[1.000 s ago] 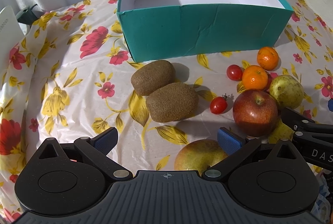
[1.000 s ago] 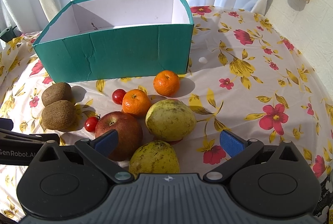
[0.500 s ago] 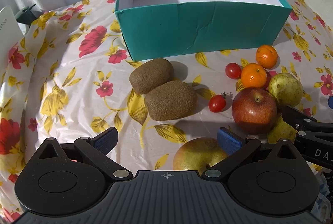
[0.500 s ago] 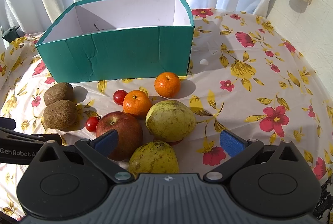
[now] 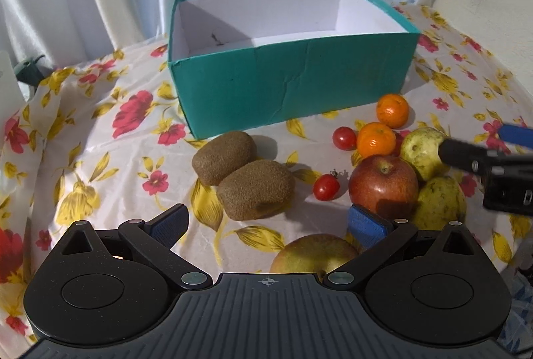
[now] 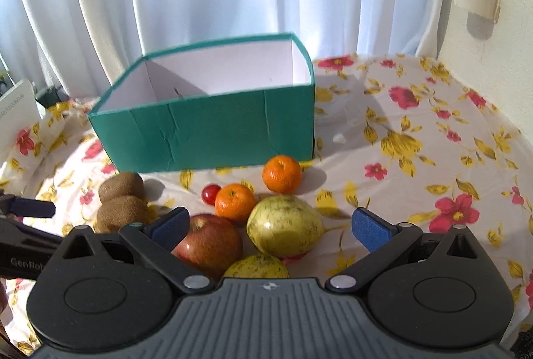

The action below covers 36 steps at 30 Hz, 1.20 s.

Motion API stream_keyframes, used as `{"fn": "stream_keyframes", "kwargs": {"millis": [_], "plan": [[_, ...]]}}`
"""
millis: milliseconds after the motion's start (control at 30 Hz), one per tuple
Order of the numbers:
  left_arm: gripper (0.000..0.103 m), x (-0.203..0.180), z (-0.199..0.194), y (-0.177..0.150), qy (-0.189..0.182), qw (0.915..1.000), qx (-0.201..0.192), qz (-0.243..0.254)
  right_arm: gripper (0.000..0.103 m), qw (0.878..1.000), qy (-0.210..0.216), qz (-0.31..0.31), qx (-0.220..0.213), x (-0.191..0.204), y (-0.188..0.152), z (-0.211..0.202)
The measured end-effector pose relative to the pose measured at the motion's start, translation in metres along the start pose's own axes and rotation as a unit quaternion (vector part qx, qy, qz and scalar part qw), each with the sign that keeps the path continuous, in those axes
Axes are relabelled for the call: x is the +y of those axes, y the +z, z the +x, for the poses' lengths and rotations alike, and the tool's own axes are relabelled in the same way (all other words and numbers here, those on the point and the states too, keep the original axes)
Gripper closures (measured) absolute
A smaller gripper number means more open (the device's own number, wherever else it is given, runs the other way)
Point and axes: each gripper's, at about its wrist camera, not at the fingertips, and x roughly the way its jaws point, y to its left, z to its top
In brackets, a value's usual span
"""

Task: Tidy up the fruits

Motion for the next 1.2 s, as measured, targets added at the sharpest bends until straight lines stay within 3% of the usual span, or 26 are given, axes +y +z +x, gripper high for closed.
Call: {"fn": "stream_keyframes", "kwargs": {"millis": [100,267,367,500,633,733,833,967,1100,1200], "plan": [[0.000,-0.005,-0.002,-0.018,-0.008,0.9992,-0.015,0.037,0.000,0.999,0.007,-0.023,-0.047,-0.004,-0.002,-0.008],[0.000,-0.010,0.000,-0.043,-0.050,0.9975,-0.020,0.046,0.000,0.998,0.004,-0.015,-0.058,-0.013,-0.006,-0.011],[0.000,-0.016,0.002,-0.046,-0.053,0.9969,-0.017,0.056,0.000,0.998,0.008,-0.004,-0.057,-0.019,-0.010,-0.012],[0.000,-0.020,0.011,-0.044,-0.043,0.9972,-0.007,0.061,0.000,0.999,0.006,-0.008,-0.038,-0.021,-0.016,-0.009],[0.001,-0.022,0.019,-0.045,-0.065,0.9959,0.004,0.064,0.000,0.999,0.000,-0.035,-0.015,-0.015,-0.024,-0.006],[0.024,-0.025,0.029,-0.047,-0.069,0.9947,0.020,0.074,0.000,0.999,0.000,-0.044,0.003,-0.010,-0.030,-0.003],[0.024,-0.023,0.039,-0.048,-0.077,0.9940,0.037,0.069,0.000,0.999,0.007,-0.045,0.025,-0.005,-0.035,0.000],[0.025,-0.023,0.041,-0.053,-0.081,0.9922,0.021,0.092,0.001,0.998,0.010,-0.051,0.039,0.003,-0.042,0.002],[0.025,-0.013,0.036,-0.050,-0.093,0.9924,0.025,0.076,0.015,0.996,0.013,-0.052,0.067,0.009,-0.049,0.010],[0.025,-0.005,0.020,-0.046,-0.089,0.9935,0.005,0.071,0.019,0.995,0.015,-0.047,0.082,0.010,-0.052,0.015]]}}
